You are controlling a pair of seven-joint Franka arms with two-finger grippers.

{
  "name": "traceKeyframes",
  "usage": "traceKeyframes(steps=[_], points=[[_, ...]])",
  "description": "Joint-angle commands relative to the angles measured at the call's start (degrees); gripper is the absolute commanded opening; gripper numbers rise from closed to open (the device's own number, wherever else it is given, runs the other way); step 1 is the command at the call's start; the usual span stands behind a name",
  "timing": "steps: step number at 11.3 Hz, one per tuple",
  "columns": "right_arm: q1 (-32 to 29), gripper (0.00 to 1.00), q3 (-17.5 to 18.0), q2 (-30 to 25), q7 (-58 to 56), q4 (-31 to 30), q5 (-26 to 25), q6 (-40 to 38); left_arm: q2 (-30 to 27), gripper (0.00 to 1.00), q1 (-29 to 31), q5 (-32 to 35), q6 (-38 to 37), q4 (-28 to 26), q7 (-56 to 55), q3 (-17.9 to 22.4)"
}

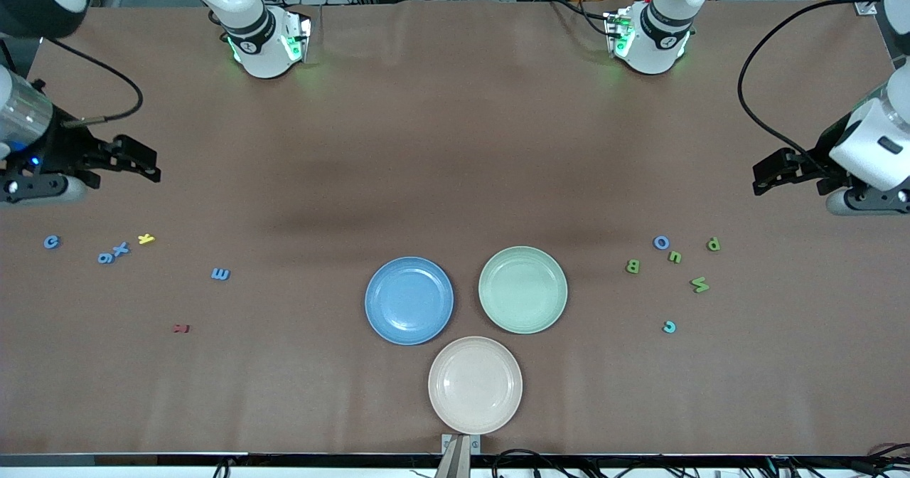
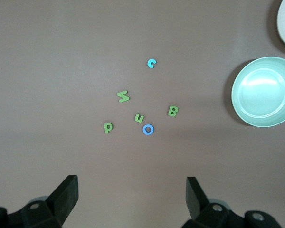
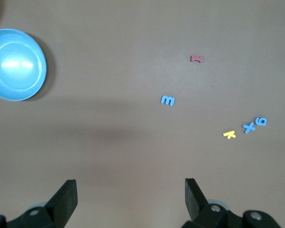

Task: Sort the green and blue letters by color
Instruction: 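Reach the right gripper to blue m while the left gripper reaches green p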

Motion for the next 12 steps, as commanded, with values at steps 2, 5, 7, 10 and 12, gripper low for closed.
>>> traceKeyframes(steps=[2, 5, 7, 10, 12], points=[[-2.7, 1.00, -1.9, 13.6, -1.9, 0.0, 0.0, 13.3, 7.6, 1.00, 0.5, -0.5, 4.9, 0.0, 1.6, -0.1], [-2.9, 1.00, -1.9, 20.3, -0.3, 0.0, -0.2, 21.1, 9.3, 1.00, 2.3, -0.3, 14.9, -6.9, 2.6, -0.1], [-4.0, 1.00, -1.9, 24.0, 9.0, 0.0, -0.3, 22.9, 8.1, 1.00, 4.1, -0.4, 29.1, -18.2, 7.0, -0.1], [-5.5, 1.00, -1.9, 29.8, 14.3, -0.5, 0.4, 26.4, 9.2, 1.00, 8.4, -0.5, 46.5, -29.6, 13.8, -0.2], [-6.2, 1.00, -1.9, 31.9, 17.2, -2.1, 3.7, 28.7, 10.3, 1.00, 9.2, -0.6, 54.1, -34.8, 14.9, -0.1]])
